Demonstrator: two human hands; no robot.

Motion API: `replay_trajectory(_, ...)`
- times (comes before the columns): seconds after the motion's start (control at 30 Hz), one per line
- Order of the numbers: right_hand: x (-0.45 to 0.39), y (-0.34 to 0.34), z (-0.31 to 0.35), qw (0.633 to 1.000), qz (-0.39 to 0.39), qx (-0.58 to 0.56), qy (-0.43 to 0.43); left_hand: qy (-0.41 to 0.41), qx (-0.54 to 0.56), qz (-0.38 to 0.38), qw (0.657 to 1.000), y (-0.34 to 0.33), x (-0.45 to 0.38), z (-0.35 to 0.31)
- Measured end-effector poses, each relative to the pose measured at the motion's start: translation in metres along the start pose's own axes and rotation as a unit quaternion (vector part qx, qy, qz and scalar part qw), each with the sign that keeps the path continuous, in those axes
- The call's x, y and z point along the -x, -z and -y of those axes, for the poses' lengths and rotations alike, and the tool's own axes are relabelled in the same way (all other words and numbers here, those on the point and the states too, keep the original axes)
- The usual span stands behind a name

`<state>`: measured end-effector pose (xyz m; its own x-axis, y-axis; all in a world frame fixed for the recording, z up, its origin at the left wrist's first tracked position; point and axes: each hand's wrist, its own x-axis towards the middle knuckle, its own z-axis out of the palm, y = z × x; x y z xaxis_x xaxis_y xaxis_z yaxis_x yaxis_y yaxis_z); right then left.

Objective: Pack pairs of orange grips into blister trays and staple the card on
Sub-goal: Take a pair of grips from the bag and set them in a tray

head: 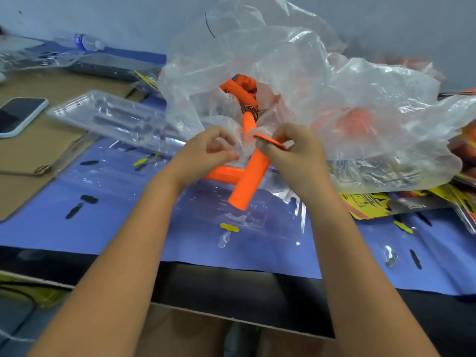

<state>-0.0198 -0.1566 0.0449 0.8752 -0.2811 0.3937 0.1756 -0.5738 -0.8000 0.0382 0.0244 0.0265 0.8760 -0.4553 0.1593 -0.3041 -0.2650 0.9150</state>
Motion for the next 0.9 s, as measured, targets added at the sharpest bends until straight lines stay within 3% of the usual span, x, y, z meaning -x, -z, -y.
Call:
replay_trajectory(0.13,0.003,0.005,-0.009,0.992,-0.093,-0.026,-0.083,0.001,-0.196,0.128,0.972,0.005,0.001,0.009)
replay_trajectory(0.23,0.008,0.004,-0.012,0.988,-0.113,-0.050,-0.095,-0.013,-0.261,0.120,0.958,0.002,-0.008,0.011)
replay_trajectory(0.37,0.011,0.000,-0.014,0.988,-0.124,-0.017,-0.095,-0.014,-0.217,-0.046,0.975,-0.007,-0.018,0.023)
replay_trajectory(0.47,0.013,-0.008,-0.019,0.985,-0.125,0.071,-0.092,0.005,-0.223,-0.089,0.971,-0.012,-0.025,0.024)
replay_trajectory(0.63,0.019,-0.016,-0.033,0.969,-0.109,0.179,-0.129,0.049,-0.249,0.007,0.967,0.011,-0.042,0.014)
replay_trajectory(0.77,0.019,-0.025,-0.026,0.975,-0.105,0.177,-0.085,0.130,-0.267,0.078,0.952,0.015,-0.049,-0.002)
replay_trajectory(0.9,0.018,-0.038,-0.019,0.975,-0.054,0.211,-0.045,0.165,-0.227,0.042,0.959,0.008,-0.051,0.000)
